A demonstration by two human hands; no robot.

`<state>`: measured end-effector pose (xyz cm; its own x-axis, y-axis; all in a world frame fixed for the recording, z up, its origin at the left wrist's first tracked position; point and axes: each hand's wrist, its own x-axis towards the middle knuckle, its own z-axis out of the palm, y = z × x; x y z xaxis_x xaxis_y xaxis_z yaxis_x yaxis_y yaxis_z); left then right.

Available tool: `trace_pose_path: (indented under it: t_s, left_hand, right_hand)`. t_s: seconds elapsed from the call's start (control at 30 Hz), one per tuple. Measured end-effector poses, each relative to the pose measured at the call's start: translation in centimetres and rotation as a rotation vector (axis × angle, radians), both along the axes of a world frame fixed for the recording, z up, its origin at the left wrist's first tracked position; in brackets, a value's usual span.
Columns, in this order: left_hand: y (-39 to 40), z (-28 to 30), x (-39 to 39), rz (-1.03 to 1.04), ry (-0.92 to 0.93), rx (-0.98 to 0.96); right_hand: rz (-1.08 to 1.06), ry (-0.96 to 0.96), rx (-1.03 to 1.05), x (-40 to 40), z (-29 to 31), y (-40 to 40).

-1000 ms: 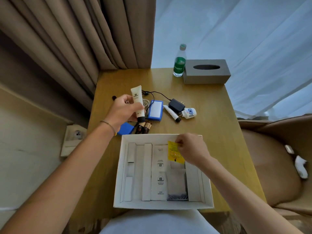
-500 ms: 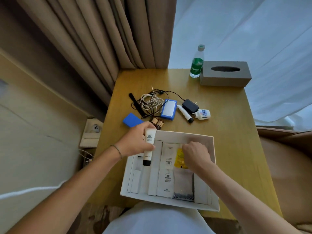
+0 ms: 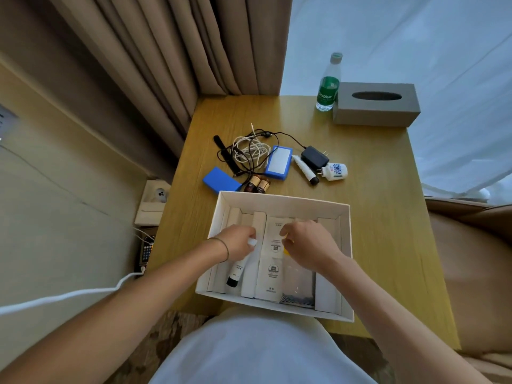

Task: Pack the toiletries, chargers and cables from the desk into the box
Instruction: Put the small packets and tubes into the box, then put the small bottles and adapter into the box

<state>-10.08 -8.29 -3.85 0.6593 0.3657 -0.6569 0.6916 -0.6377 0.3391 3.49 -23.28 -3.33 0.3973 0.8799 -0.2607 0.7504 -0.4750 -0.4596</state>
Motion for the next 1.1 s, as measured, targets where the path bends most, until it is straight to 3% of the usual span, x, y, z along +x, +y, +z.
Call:
trace_pose_path:
  t_s: [0.2,0.47,0.8,1.1]
  left_hand:
    - [-1.2,-1.6,-1.1,0.014,0.019,0.074]
    - [-2.0,-1.6,-1.9,-0.144,-0.157,0.418]
    - [-2.6,-1.5,-2.1,-0.101,-0.145,0.519]
    - [-3.4,-0.4,-2.7,-0.046,-0.215,0.442]
  right_hand:
    - [0.008,0.005,0.036,0.0,0.6,-0.1]
    - [0.013,-0.041,0.044,3.3,4.0,2.4]
    - [-0.353,0.027,0.063,9.8,4.2,7.5]
    - [-0.358,-0.112,-0.182,14.2,-0.9,11.4]
